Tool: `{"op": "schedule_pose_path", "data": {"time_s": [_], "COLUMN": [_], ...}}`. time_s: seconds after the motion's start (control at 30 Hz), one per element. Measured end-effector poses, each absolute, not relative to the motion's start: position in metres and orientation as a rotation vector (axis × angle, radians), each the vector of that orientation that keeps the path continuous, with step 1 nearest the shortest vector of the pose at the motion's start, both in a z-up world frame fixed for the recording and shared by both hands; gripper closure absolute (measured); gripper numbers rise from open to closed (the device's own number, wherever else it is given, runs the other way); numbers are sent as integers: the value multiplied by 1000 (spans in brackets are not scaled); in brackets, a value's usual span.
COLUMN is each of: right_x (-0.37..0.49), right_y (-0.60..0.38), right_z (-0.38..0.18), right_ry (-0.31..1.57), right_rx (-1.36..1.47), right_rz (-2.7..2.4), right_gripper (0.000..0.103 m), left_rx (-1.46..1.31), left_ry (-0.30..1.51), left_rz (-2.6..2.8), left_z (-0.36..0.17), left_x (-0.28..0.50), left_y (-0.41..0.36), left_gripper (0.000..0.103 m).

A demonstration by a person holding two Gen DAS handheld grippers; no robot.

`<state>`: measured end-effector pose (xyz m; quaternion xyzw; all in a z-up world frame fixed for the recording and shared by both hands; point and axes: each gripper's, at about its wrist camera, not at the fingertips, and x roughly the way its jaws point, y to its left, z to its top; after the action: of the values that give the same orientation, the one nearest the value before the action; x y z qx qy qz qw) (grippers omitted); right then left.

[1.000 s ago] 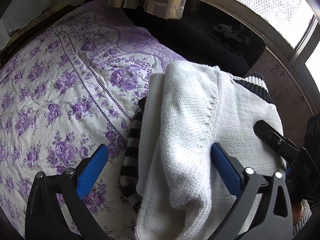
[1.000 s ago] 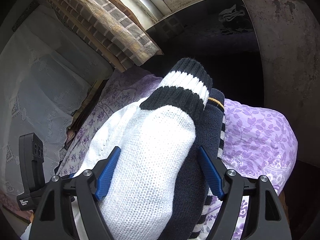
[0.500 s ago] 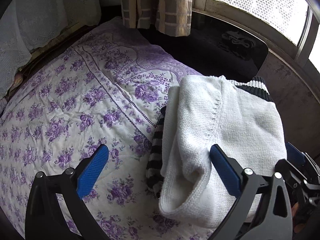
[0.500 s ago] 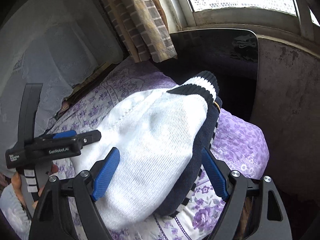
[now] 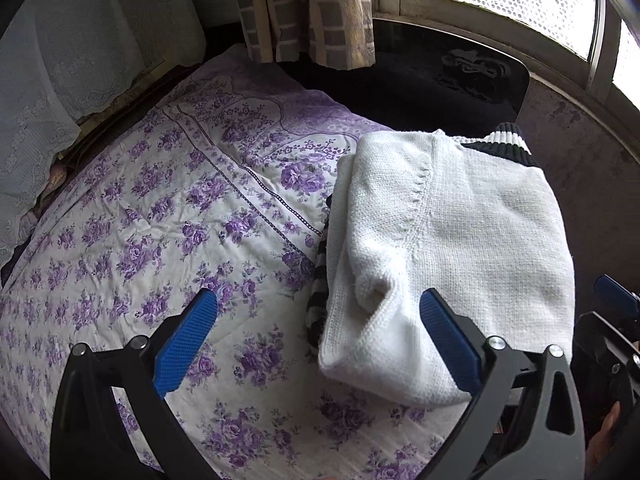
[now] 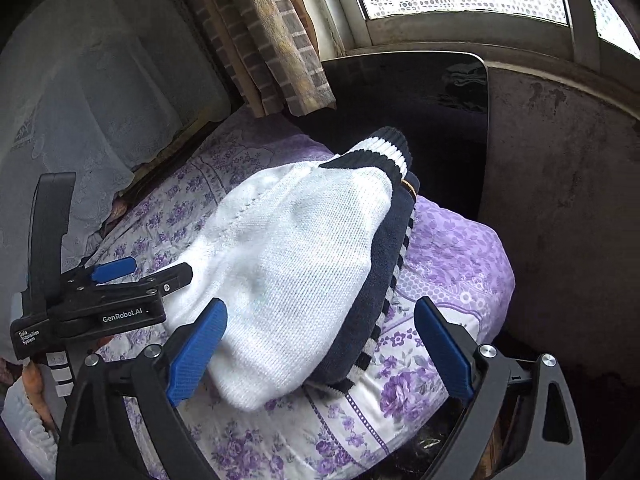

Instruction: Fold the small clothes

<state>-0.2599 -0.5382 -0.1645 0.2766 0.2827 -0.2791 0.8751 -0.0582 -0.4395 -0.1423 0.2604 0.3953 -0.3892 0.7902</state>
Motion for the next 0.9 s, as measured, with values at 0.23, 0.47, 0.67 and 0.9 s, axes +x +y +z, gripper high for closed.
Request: {"op": "schedule_pose_path", "data": {"time_s": [0.23,0.47,0.67,0.9], "right_x": [-276,-303,-310,-306], "right_y": [-485,-447,-427,-412], "right_z": [-143,-118,-116,-119], "right_ry": [639,572,540,555], "right_rx": [488,520,561,566], "right_rz": [-650,-673,-725,-717], "right_gripper": [4,4,4,4], "left_rx": [486,472,529,565], "left_ry": [808,790,786,775], "left_rz": [-801,-818,-844,-860], "left_z": [-104,-82,-76,-75], "left_x": [-76,-99,-123,-140], "left_y": [-393,-354,-329,-314], "left_gripper": [4,4,4,5]}}
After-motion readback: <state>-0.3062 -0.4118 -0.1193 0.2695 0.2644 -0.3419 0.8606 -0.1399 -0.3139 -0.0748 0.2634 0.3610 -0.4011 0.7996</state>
